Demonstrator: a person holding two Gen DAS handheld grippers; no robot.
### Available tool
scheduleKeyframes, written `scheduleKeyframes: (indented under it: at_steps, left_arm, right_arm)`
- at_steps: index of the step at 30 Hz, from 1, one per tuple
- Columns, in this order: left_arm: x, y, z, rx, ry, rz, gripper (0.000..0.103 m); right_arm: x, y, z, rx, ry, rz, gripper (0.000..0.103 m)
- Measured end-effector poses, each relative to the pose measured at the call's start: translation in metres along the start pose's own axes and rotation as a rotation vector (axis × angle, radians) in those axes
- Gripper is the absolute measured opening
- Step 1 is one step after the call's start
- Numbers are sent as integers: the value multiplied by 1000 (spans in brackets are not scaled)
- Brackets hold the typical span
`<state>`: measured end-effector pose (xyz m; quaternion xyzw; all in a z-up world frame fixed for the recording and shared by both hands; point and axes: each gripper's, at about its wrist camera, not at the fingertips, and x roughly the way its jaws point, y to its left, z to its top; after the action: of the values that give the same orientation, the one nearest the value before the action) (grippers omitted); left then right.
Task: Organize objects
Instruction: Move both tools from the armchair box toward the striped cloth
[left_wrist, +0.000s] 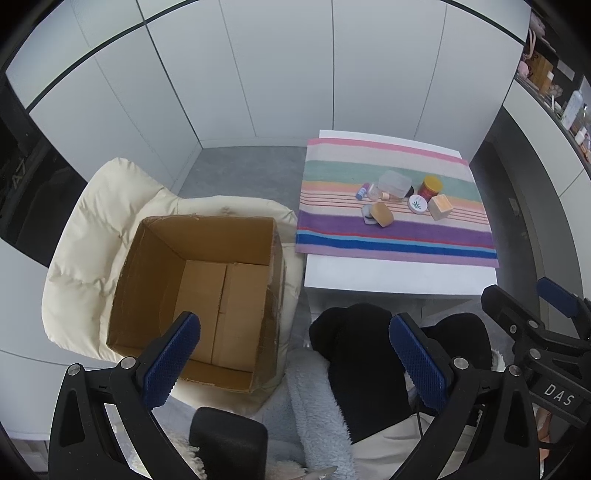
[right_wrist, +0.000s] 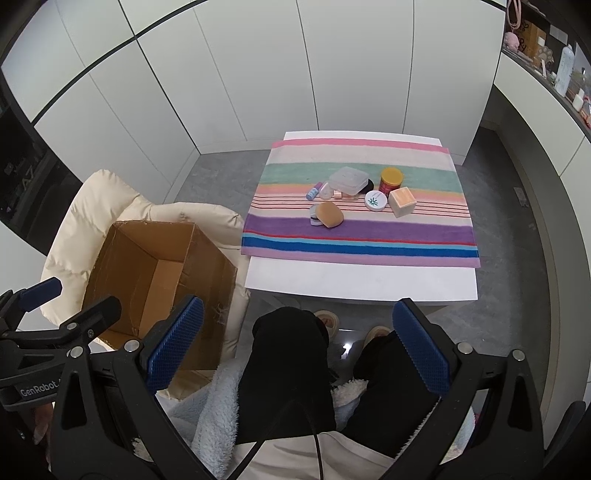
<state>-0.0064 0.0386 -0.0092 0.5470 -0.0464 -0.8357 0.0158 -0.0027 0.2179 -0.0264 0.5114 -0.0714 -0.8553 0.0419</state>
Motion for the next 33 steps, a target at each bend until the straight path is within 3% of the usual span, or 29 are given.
scheduleKeyframes:
  at_steps: [11,23,33]
  left_arm:
    - [17,-54,13,21,32,15,103]
    - [36,-161,34,112,45,-38,103]
    - [64,-199,45,110,75,-90,103]
  right_arm:
    - [6,-61,-1,73,5,7,103]
    - [16,-153,-10,132,35,-9,103]
    - [19,-215,-5,191,13,-56,103]
